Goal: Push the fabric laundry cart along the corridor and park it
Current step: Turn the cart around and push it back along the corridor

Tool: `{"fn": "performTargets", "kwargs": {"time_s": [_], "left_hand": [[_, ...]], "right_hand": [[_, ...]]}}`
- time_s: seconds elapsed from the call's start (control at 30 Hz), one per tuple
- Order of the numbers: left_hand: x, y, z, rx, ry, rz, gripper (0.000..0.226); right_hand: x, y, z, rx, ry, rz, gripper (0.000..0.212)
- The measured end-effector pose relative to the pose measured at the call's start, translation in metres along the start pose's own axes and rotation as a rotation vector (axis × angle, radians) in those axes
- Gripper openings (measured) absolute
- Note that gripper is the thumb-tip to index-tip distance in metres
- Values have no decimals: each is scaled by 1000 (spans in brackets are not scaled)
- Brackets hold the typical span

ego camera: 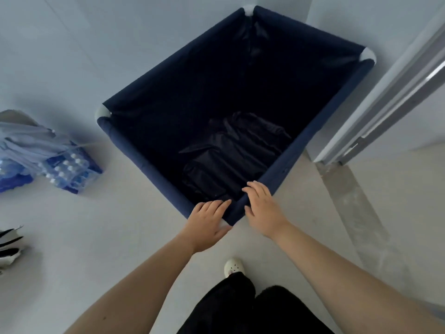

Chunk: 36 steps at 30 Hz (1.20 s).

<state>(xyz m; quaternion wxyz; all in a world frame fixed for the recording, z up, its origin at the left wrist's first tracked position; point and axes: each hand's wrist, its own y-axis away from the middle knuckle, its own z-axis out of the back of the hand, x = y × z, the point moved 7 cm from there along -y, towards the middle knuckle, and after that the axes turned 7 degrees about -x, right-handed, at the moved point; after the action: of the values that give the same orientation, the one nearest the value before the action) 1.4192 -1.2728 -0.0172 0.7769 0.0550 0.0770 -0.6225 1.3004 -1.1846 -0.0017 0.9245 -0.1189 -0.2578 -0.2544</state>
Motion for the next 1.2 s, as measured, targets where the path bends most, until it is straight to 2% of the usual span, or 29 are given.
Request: {"fn": "performTargets", "kwargs": {"time_s": [0.17, 0.3, 0.47, 0.6, 0.67, 0.8, 0.93, 1.0, 1.1, 1.2], "left_hand": [[32, 39, 12, 35, -126, -89, 66], [54, 60, 23, 85, -225, -107, 64], [76, 51, 36, 89, -218, -154, 60], [99, 37, 34, 72, -213, -294, 59], [119, 24, 34, 58, -222, -358, 59], [183, 3, 36, 39, -221, -375, 59], [259, -8, 54, 52, -219, -285, 57], [276, -14, 61, 81, -231, -321, 58], [278, -17, 61, 81, -208, -380, 57], [281, -13, 53, -4, -182, -384, 54]], "right_hand": [[40, 18, -22, -73, -85, -20, 41], [75, 39, -44, -88, -31, -22, 39], [102, 51, -49, -145, -25, -118, 38], [111, 47, -57, -192, -8, -219, 42], [120, 39, -68, -188, 86, -229, 45], [138, 13, -102, -191, 277, -438, 54], [163, -17, -123, -262, 313, -689, 61], [171, -22, -127, -269, 332, -786, 63], [176, -20, -133, -228, 401, -816, 66], [181, -17, -142, -202, 475, -824, 69]]}}
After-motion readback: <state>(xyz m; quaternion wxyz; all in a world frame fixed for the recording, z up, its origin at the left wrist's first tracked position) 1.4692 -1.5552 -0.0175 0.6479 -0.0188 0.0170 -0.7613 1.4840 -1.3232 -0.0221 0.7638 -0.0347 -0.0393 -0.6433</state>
